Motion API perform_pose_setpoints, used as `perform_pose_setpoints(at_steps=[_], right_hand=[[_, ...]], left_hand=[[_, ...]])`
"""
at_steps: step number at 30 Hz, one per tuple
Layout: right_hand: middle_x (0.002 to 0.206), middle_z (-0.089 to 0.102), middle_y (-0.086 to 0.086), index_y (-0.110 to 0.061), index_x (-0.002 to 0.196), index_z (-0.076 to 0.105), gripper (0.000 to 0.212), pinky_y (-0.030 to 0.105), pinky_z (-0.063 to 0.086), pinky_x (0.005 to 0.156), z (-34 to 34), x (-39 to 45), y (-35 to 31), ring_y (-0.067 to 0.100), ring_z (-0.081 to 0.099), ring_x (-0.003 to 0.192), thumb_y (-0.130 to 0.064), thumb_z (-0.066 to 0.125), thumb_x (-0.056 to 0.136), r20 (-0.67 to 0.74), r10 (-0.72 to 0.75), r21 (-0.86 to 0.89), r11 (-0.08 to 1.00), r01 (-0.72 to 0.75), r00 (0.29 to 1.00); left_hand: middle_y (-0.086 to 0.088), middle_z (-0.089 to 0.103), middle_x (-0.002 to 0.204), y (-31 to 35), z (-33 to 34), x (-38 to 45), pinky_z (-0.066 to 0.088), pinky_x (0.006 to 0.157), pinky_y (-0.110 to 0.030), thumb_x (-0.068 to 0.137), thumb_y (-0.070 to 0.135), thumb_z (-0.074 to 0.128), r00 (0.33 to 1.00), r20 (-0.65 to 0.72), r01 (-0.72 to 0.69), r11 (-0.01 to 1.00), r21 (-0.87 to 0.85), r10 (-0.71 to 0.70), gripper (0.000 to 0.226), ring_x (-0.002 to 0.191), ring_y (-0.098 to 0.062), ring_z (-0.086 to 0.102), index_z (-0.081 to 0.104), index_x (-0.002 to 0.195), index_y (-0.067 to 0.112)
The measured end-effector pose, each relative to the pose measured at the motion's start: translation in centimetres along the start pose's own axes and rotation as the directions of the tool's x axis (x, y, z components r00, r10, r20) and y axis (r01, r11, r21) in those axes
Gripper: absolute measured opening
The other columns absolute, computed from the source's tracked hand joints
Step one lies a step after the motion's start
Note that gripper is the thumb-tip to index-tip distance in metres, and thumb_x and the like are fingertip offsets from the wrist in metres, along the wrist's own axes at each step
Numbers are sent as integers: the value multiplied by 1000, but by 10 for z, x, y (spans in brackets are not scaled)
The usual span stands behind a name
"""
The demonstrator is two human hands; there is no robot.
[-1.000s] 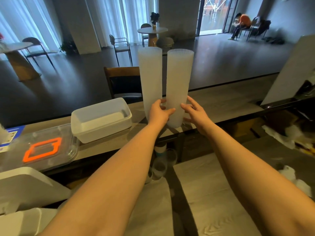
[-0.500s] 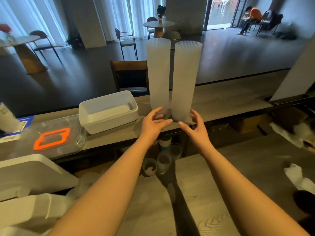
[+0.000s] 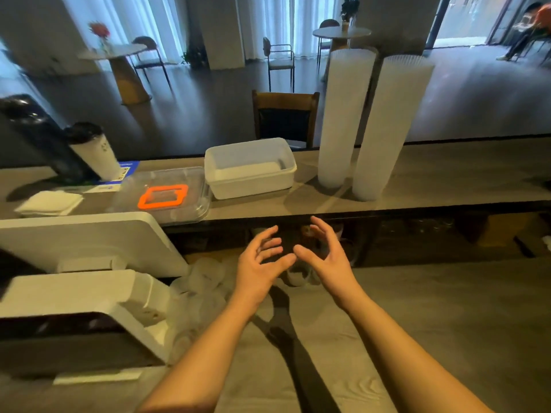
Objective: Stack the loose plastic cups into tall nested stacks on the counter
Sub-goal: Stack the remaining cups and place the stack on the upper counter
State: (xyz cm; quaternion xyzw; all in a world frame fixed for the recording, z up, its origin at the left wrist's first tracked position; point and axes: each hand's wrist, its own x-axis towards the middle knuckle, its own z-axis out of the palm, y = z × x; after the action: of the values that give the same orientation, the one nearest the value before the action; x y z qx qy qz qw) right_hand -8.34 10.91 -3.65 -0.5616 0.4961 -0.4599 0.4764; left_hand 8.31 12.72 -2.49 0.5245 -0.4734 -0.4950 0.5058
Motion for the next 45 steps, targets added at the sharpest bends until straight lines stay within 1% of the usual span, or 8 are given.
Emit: perform_pose_setpoints(at_steps=[5, 13, 19, 24, 31, 35, 40, 45], right_hand=[[145, 44, -20, -40, 147, 40, 77, 19, 35, 103, 49, -21, 3, -18, 35, 129, -48, 78, 80, 153, -1, -46, 999, 9, 988], [141, 45, -20, -40, 146, 40, 79, 20, 38, 97, 118, -77, 24, -17, 40, 121, -52, 76, 77, 271, 104, -94, 992, -81, 957], [139, 51, -9, -31, 147, 43, 77, 27, 41, 102, 153, -118, 49, 3, 48, 126, -43, 79, 80, 233, 214, -131, 974, -187, 949], [142, 49, -9, -35, 144, 42, 77, 20, 39, 95, 178, -145, 69, 8, 46, 129, -45, 81, 79, 238, 291, -198, 949, -247, 927], [143, 48, 2, -18, 150, 38, 91, 27, 42, 94, 213, -173, 95, 15, 47, 124, -48, 82, 76, 160, 455, -352, 855, -380, 876], [127, 55, -2, -14, 141, 44, 86, 29, 47, 94, 231, -176, 109, 16, 54, 114, -45, 86, 73, 168, 545, -415, 795, -442, 822], [131, 57, 3, -16, 138, 50, 118, 46, 52, 101, 250, -173, 137, 26, 57, 122, -89, 73, 48, 89, 587, -491, 729, -477, 805], [135, 54, 8, -13, 139, 48, 117, 46, 51, 102, 264, -167, 136, 29, 55, 123, -89, 65, 53, -1, 607, -553, 661, -506, 794]], left_hand=[[-6, 65, 123, -15, -54, -49, 54, 81, -19, 73, 6, 84, 991, -133, 20, 1000, 20, -17, 64, 113, -12, 64, 58, 125, 33], [6, 63, 128, -47, -138, -143, 46, 102, -28, 59, 37, 88, 960, -256, 131, 989, 68, -110, 82, 120, -3, 57, 55, 134, 40], [11, 62, 126, -77, -188, -198, 44, 102, -24, 54, 46, 94, 919, -359, 204, 976, 81, -162, 89, 118, 1, 57, 54, 134, 39], [13, 55, 133, -107, -220, -227, 43, 112, -37, 63, 27, 93, 889, -388, 283, 958, 49, -243, 86, 125, -3, 51, 50, 136, 38], [9, 45, 143, -135, -236, -229, 36, 103, -23, 67, 24, 92, 869, -391, 371, 922, 110, -303, 91, 134, -9, 41, 41, 141, 37], [2, 34, 155, -149, -239, -216, 39, 112, -45, 67, 34, 91, 849, -403, 454, 862, 227, -341, 104, 142, -19, 36, 31, 151, 33], [-2, 29, 159, -159, -246, -195, 37, 114, -49, 69, 38, 89, 826, -371, 545, 773, 327, -425, 110, 144, -26, 34, 23, 156, 26], [-3, 34, 157, -168, -242, -187, 38, 111, -43, 75, 37, 85, 830, -325, 553, 744, 377, -452, 105, 142, -25, 37, 20, 156, 26]])
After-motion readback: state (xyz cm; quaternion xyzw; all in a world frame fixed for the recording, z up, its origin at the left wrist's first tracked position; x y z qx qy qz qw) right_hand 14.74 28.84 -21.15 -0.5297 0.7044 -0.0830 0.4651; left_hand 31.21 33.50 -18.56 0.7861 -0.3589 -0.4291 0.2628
